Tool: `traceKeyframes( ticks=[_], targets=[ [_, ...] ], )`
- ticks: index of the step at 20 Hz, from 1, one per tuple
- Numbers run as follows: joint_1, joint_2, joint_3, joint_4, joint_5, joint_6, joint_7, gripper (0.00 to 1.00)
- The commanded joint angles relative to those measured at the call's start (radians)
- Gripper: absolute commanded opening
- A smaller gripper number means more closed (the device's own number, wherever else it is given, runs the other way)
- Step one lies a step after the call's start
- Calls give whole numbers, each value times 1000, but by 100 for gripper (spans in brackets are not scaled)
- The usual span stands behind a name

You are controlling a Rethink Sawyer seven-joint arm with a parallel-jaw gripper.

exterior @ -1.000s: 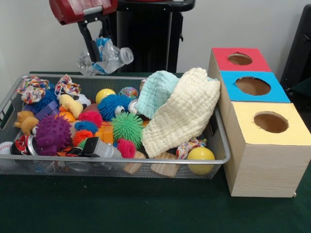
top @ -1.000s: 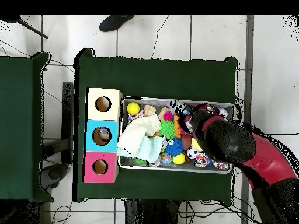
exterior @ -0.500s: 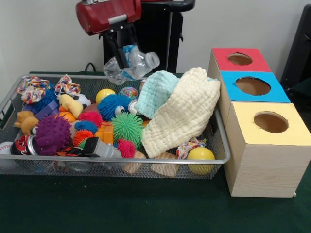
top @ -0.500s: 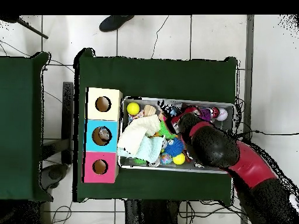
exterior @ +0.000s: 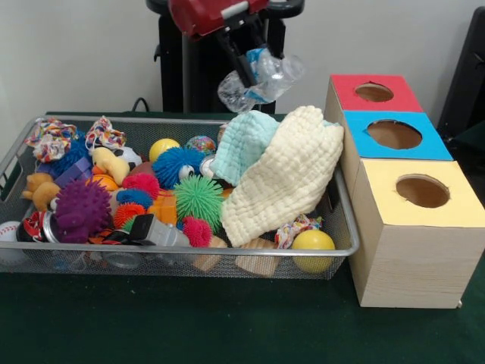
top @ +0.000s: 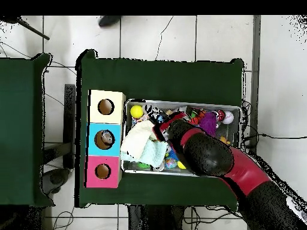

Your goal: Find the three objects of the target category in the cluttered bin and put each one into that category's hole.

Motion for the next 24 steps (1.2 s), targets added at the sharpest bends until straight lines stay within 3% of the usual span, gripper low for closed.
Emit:
traceKeyframes(
  ticks=[1, 15, 24],
  targets=[
    [-31, -13, 204, 105, 94, -97, 424, 0],
    [-34, 29, 359, 150, 70, -244, 600, 0],
    [59, 114, 251, 133, -17, -369, 588, 0]
  ],
)
